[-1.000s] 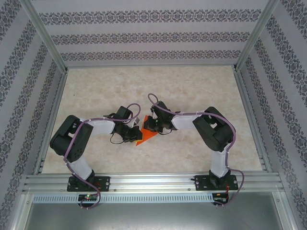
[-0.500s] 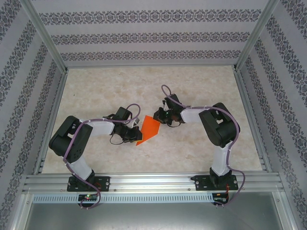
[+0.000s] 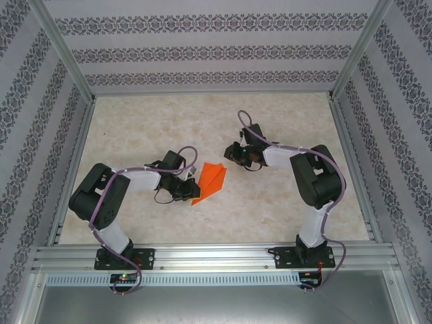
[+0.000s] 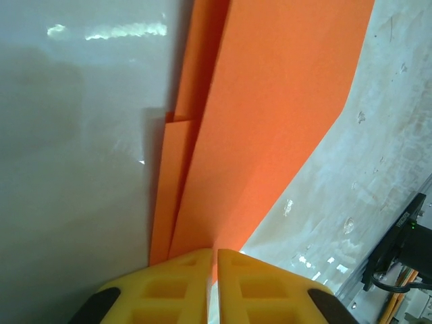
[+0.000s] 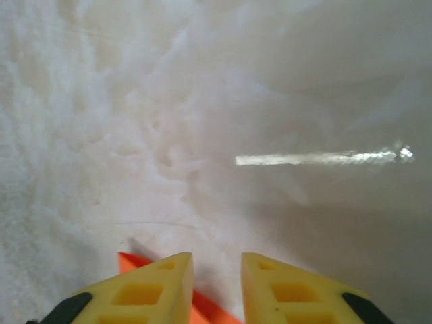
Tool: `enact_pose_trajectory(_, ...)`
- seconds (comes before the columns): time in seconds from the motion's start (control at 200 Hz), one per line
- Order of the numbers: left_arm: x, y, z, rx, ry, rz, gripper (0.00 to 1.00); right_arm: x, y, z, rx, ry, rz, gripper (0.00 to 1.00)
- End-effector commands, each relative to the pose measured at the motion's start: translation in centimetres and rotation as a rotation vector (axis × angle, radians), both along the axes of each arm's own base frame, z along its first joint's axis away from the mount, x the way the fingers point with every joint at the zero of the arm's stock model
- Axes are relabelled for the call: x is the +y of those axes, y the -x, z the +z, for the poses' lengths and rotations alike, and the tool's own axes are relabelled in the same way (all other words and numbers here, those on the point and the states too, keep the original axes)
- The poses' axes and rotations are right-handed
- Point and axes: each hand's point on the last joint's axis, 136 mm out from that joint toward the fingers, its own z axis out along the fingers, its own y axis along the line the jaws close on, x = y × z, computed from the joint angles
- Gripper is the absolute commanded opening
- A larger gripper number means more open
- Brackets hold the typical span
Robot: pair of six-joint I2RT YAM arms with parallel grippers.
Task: Fold a paper plane with a square sheet of paper (pick it up from the middle)
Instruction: Fourth fold the wing at the center of the table.
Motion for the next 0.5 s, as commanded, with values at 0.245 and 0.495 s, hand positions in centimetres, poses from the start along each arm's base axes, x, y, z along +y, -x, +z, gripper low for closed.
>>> enact_pose_trajectory(0.245, 0.5, -3.6, 7.8, -0.178, -0.040, 0.055, 0.34, 0.2, 5.7, 4.8, -0.099, -0.002, -0.039, 0.45)
enact_pose_trajectory(0.495, 2.4, -5.2, 5.7, -0.169, -0.197, 0.041, 0.40, 0.2, 8.9, 3.1, -0.049, -0.004, -0.072, 0.50)
